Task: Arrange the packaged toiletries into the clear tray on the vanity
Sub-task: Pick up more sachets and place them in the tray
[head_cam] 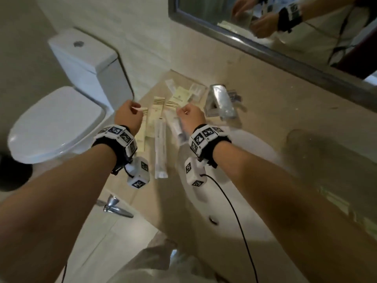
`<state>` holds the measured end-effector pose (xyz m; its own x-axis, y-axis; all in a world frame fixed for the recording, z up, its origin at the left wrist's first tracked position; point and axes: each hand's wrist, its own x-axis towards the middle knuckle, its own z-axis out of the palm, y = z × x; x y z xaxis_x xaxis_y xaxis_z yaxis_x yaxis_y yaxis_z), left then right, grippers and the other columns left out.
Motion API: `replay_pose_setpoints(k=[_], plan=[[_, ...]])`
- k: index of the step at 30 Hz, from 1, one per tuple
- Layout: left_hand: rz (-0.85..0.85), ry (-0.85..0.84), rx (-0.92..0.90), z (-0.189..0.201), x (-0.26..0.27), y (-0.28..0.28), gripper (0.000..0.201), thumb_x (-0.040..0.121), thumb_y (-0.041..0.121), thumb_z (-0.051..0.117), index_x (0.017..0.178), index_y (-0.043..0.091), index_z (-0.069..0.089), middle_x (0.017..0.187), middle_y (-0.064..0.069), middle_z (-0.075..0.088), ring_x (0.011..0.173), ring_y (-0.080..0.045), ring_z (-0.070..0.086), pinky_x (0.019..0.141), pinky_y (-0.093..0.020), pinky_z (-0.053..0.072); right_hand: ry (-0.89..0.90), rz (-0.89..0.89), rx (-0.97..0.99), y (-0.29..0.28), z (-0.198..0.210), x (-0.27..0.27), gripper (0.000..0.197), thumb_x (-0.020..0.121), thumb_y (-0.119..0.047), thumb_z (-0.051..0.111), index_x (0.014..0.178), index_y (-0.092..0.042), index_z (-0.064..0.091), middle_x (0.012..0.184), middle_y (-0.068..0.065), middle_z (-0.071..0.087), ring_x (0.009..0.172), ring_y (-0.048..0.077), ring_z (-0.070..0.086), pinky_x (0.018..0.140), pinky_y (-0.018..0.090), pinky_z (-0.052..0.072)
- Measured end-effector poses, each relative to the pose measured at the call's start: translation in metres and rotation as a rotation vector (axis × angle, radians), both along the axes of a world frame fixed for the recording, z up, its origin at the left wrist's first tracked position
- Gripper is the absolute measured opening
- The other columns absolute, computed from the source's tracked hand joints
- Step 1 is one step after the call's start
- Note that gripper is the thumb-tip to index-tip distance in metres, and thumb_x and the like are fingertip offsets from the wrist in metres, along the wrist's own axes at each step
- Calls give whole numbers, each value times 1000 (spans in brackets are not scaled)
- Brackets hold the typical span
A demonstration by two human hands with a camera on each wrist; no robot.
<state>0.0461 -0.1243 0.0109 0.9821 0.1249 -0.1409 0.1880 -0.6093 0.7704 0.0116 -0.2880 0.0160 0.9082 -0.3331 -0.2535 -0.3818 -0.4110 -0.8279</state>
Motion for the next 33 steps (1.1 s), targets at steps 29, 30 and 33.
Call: replay_pose_setpoints(k=[29,30,33], plan=[[-178,423,545,-66,27,116,73,71,27,77,131,15,37,130,-19,41,122,-38,39,99,-48,39,178,68,-504,32,-73,79,33,92,-20,52,123,-11,50,135,11,43,127,28,39,101,38,41],[-137,357,509,-65,31,115,63,76,21,72,129,13,41,129,-19,44,121,-38,42,98,-46,40,177,76,-521,28,-73,80,32,92,-21,53,122,-12,52,140,12,39,129,28,36,103,39,40],[15,207,353,-56,43,106,35,87,13,54,122,13,49,123,-17,56,110,-35,55,83,-36,43,232,165,-530,21,-71,84,31,91,-26,54,121,-19,58,156,10,14,143,29,16,114,41,27]])
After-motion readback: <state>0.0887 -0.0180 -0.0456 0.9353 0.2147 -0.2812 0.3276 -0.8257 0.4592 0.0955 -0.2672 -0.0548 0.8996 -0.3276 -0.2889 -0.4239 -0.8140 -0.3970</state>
